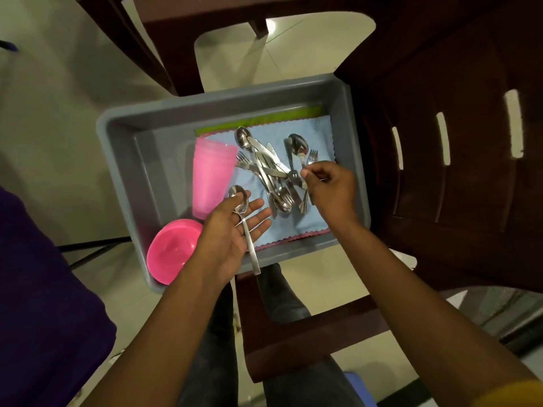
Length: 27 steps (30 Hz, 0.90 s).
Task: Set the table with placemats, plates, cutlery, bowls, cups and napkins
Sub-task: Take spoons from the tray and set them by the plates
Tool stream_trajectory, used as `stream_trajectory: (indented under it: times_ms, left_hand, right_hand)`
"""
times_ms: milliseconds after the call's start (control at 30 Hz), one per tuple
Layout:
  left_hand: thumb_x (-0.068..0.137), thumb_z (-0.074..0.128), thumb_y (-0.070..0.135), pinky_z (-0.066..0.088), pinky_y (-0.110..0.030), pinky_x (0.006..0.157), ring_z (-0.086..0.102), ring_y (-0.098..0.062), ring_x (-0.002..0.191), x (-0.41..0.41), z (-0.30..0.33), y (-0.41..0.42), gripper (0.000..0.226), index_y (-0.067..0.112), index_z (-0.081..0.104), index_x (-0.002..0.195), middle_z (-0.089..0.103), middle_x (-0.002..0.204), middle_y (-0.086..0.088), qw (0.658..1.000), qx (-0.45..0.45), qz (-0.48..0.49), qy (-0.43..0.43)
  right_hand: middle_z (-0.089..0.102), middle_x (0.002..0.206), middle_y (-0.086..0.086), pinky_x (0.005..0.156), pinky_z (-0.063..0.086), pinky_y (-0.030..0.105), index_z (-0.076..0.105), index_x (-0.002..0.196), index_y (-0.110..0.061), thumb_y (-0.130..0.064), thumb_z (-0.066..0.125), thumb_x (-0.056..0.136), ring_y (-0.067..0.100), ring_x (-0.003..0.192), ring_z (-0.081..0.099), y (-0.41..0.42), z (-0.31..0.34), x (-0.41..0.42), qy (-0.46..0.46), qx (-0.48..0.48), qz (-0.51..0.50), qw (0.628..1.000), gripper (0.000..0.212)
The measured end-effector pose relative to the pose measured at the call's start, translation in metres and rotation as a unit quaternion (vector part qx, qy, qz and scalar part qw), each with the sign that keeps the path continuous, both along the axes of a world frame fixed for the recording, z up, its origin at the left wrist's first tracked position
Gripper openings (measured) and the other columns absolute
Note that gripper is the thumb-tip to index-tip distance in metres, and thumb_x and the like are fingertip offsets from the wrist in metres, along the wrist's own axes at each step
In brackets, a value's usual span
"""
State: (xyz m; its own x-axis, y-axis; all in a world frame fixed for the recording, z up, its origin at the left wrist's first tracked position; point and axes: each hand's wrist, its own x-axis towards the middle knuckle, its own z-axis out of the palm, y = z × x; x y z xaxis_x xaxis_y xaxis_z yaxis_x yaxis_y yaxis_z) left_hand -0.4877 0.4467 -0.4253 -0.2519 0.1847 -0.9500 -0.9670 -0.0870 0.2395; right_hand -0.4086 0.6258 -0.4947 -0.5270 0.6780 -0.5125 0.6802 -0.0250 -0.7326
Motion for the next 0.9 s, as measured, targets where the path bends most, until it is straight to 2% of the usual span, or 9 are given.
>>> stream_trajectory:
  times_ms: [67, 133, 200, 300, 433, 533, 600, 733, 900]
  left_hand:
    - [0.103, 0.060, 0.023, 0.063, -0.040, 0.090, 0.075, -0.032, 0.108, 0.000, -0.001, 0.003, 0.035, 0.004, 0.062, 0.132, 0.073, 0.124, -0.018, 1.000, -0.005, 0.010, 0.010]
    - [0.102, 0.062, 0.024, 0.063, -0.038, 0.090, 0.075, -0.030, 0.108, -0.001, -0.001, 0.006, 0.038, 0.005, 0.061, 0.135, 0.074, 0.124, -0.017, 1.000, -0.008, 0.013, 0.023]
    - [0.102, 0.061, 0.025, 0.063, -0.038, 0.091, 0.076, -0.028, 0.104, 0.000, -0.001, 0.009, 0.033, 0.007, 0.062, 0.130, 0.074, 0.123, -0.015, 0.999, 0.007, 0.018, 0.043]
    - [0.106, 0.056, 0.022, 0.063, -0.038, 0.078, 0.074, -0.022, 0.088, 0.001, -0.001, 0.008, 0.022, 0.011, 0.062, 0.124, 0.074, 0.109, -0.010, 0.996, 0.016, 0.017, 0.087]
    - [0.109, 0.050, 0.014, 0.064, -0.039, 0.077, 0.077, -0.026, 0.092, 0.001, -0.006, 0.002, 0.017, 0.009, 0.062, 0.120, 0.071, 0.101, -0.011, 0.993, -0.016, 0.030, 0.110]
    - [0.107, 0.055, 0.017, 0.062, -0.032, 0.069, 0.078, -0.025, 0.089, 0.002, -0.008, -0.005, 0.019, 0.009, 0.066, 0.121, 0.074, 0.100, -0.010, 0.992, -0.060, 0.020, 0.113]
    - [0.106, 0.057, 0.018, 0.057, -0.027, 0.062, 0.074, -0.019, 0.078, 0.004, -0.009, -0.011, 0.018, 0.012, 0.068, 0.120, 0.075, 0.098, -0.006, 0.990, -0.076, 0.004, 0.114]
    - [0.105, 0.057, 0.015, 0.045, -0.023, 0.054, 0.059, -0.012, 0.062, 0.010, -0.011, -0.018, 0.016, 0.015, 0.069, 0.115, 0.073, 0.096, -0.005, 0.992, -0.072, -0.013, 0.103]
    - [0.103, 0.057, 0.015, 0.044, -0.024, 0.054, 0.056, -0.012, 0.063, 0.018, -0.012, -0.022, 0.014, 0.018, 0.068, 0.112, 0.073, 0.101, -0.005, 0.995, -0.059, -0.028, 0.078]
  right_hand:
    - [0.075, 0.079, -0.006, 0.068, 0.059, 0.031, 0.077, 0.088, -0.023, -0.013, 0.077, 0.091, 0.010, 0.071, 0.070, -0.009, 0.012, 0.002, 0.014, -0.021, -0.016, 1.000, 0.011]
    - [0.074, 0.076, -0.006, 0.062, 0.055, 0.025, 0.077, 0.088, -0.019, -0.011, 0.077, 0.091, 0.010, 0.069, 0.070, -0.022, 0.027, 0.000, 0.032, -0.061, 0.010, 0.998, 0.009]
    - [0.074, 0.074, -0.002, 0.056, 0.052, 0.019, 0.077, 0.087, -0.015, -0.009, 0.076, 0.092, 0.011, 0.066, 0.070, -0.039, 0.043, -0.003, 0.032, -0.128, 0.061, 0.989, 0.008]
    - [0.076, 0.080, 0.003, 0.058, 0.056, 0.023, 0.079, 0.091, -0.009, -0.012, 0.073, 0.095, 0.011, 0.066, 0.071, -0.059, 0.060, -0.003, 0.021, -0.167, 0.163, 0.972, 0.007]
    - [0.072, 0.071, -0.001, 0.061, 0.062, 0.033, 0.077, 0.084, -0.012, -0.029, 0.067, 0.100, 0.015, 0.062, 0.070, -0.057, 0.056, -0.007, 0.005, -0.064, 0.149, 0.987, 0.025]
    - [0.073, 0.080, -0.005, 0.069, 0.058, 0.025, 0.075, 0.090, -0.016, -0.026, 0.068, 0.099, 0.011, 0.071, 0.069, -0.047, 0.029, -0.025, -0.037, 0.044, 0.135, 0.989, 0.015]
    - [0.075, 0.093, 0.000, 0.073, 0.056, 0.025, 0.074, 0.098, -0.016, -0.021, 0.067, 0.098, 0.015, 0.082, 0.070, -0.043, 0.003, -0.043, -0.076, 0.092, 0.166, 0.979, 0.008]
    - [0.073, 0.098, 0.005, 0.072, 0.055, 0.029, 0.073, 0.102, -0.015, -0.026, 0.068, 0.098, 0.023, 0.086, 0.070, -0.043, -0.045, -0.077, -0.149, 0.157, 0.238, 0.947, 0.013]
    - [0.074, 0.100, 0.004, 0.075, 0.056, 0.028, 0.075, 0.110, -0.016, -0.030, 0.070, 0.097, 0.022, 0.084, 0.071, -0.039, -0.061, -0.098, -0.167, 0.198, 0.276, 0.926, 0.020]
